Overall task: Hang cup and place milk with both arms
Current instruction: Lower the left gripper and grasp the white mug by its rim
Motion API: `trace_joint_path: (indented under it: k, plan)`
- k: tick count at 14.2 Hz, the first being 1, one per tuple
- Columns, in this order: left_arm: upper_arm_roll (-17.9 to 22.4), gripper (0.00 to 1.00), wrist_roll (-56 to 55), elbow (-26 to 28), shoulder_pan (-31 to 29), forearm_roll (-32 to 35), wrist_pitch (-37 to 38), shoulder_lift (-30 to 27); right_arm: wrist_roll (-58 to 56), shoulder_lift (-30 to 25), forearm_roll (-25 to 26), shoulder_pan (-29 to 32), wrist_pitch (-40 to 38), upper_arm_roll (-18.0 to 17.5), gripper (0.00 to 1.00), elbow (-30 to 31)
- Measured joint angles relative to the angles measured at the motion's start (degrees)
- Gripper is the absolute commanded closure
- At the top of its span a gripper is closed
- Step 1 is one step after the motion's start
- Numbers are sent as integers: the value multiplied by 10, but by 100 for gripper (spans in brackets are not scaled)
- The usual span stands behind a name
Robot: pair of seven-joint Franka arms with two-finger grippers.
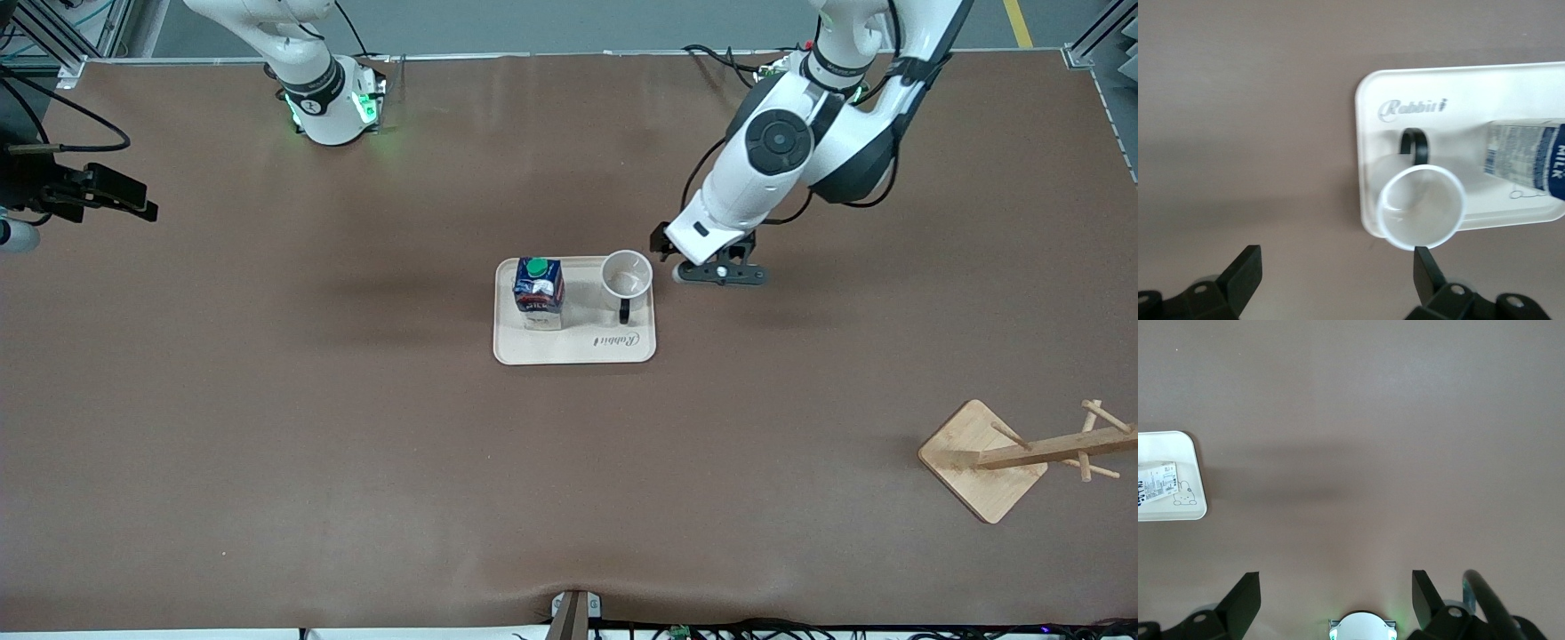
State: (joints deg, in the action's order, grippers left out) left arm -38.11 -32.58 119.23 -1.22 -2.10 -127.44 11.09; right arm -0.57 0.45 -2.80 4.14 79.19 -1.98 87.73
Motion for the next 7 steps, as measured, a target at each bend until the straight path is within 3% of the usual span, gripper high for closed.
trace_joint_path:
  k: [4, 5, 7]
  plan:
    - [0, 5, -23, 4, 18, 20, -45, 55, 0, 1, 0, 0, 0, 0, 0, 0]
    - [0, 14, -37, 4, 19, 31, -59, 69, 0, 1, 0, 0, 0, 0, 0, 0]
    - [0, 22, -65, 5, 25, 63, -82, 100, 0, 2, 0, 0, 0, 0, 0, 1]
